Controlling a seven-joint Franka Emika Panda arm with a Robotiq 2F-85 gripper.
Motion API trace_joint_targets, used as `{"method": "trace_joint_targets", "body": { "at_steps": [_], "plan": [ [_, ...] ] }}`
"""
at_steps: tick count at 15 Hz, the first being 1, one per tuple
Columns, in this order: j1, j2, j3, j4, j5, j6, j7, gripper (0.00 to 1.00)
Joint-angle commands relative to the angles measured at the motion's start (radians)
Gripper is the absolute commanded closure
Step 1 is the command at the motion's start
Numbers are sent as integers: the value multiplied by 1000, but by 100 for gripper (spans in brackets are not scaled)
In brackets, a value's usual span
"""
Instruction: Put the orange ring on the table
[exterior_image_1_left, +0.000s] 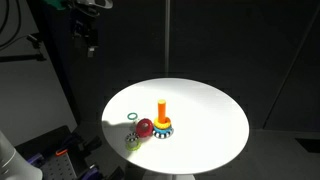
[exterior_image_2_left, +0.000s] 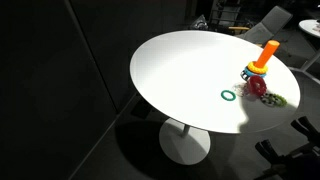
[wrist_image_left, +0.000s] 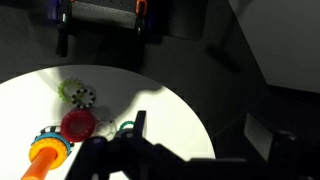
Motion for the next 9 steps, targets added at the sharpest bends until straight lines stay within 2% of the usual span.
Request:
{"method": "trace_joint_targets", "body": {
  "at_steps": [1,5,9],
  "plan": [
    [-24,1,19,4,8,-5,-10,0],
    [-24,0,19,4,8,-5,-10,0],
    [-46,31,39,-2,-1,62,24,0]
  ]
}}
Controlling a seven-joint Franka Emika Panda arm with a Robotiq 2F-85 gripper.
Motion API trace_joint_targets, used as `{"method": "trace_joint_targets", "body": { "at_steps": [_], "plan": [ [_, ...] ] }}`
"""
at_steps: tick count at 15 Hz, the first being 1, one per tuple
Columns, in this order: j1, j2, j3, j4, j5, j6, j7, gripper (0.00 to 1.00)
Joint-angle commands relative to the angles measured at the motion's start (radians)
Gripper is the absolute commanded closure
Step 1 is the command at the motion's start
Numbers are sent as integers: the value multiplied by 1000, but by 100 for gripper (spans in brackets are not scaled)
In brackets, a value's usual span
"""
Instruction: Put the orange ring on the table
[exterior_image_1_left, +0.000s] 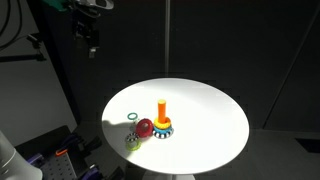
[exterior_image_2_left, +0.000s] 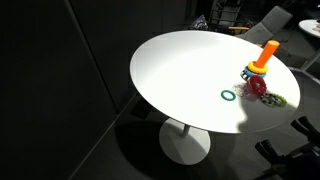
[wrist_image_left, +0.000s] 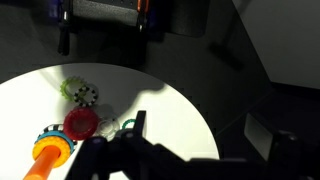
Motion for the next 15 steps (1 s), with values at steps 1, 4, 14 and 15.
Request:
{"method": "trace_joint_targets", "body": {
  "at_steps": [1,4,14,15],
  "plan": [
    [-33,34,28,3,-2,65,29,0],
    [-48,68,41,-4,-8,151,54,0],
    [-92,208,60,-49,-81,446,169,0],
    [-96,221,60,-55,-95,475,184,0]
  ]
}}
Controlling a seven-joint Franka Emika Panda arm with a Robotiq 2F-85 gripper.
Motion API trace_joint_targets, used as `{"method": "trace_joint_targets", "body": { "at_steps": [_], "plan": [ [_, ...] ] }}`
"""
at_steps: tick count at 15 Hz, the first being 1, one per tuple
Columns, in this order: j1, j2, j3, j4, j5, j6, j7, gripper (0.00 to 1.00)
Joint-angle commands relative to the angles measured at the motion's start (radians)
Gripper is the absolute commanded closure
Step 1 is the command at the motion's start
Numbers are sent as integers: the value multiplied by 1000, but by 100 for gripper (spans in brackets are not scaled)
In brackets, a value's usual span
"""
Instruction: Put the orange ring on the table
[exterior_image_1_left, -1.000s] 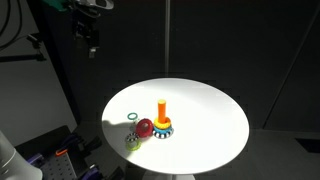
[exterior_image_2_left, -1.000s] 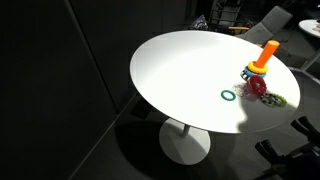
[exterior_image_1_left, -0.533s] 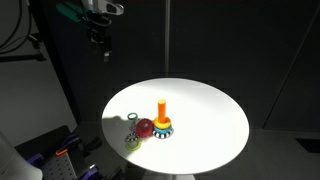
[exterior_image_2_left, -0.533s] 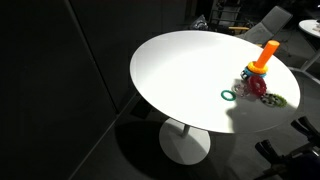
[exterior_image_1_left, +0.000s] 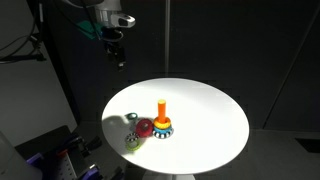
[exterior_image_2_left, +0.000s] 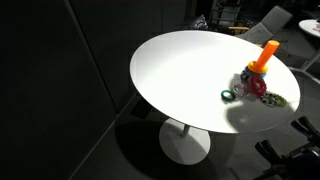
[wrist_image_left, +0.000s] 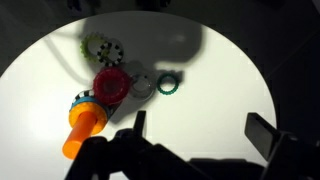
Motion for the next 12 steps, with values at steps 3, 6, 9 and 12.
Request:
{"method": "trace_joint_targets", "body": {
  "at_steps": [3,6,9,12],
  "plan": [
    [-39,87,14,-23,-89,150,101,0],
    [-57,138,11,-38,-145,207,153,0],
    [-75,164,9,-63,-212,272,217,0],
    [-101,173,10,-93,-293,340,315,0]
  ]
}}
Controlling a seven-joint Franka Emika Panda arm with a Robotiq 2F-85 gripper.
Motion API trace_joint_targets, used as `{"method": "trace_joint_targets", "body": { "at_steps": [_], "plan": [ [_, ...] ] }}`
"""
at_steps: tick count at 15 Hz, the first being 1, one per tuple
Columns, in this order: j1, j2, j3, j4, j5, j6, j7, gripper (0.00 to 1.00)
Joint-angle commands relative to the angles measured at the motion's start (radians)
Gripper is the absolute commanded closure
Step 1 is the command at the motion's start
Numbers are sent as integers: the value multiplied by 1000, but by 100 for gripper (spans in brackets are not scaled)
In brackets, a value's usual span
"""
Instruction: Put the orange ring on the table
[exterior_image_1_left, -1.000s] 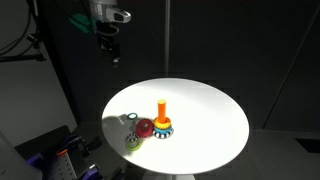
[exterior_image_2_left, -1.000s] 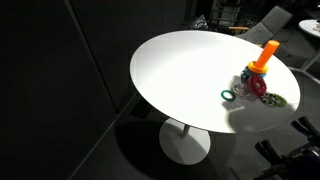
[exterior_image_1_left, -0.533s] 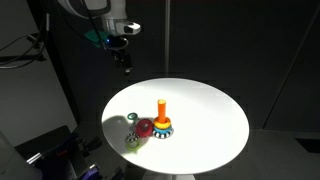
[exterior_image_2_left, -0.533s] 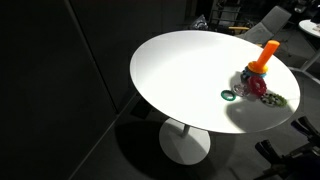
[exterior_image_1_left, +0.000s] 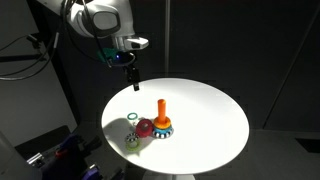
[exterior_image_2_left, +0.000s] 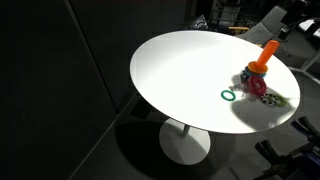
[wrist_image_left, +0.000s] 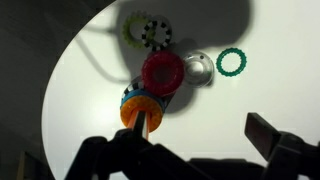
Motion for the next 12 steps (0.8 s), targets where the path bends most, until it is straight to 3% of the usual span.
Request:
{"method": "trace_joint_targets", "body": {
  "at_steps": [1,5,12],
  "plan": [
    [-36,-3,8,-35,-100,70,123,0],
    [-71,7,3,-61,-197,131,226,0],
    [-112,58,-17,-92,-249,266,276,0]
  ]
}}
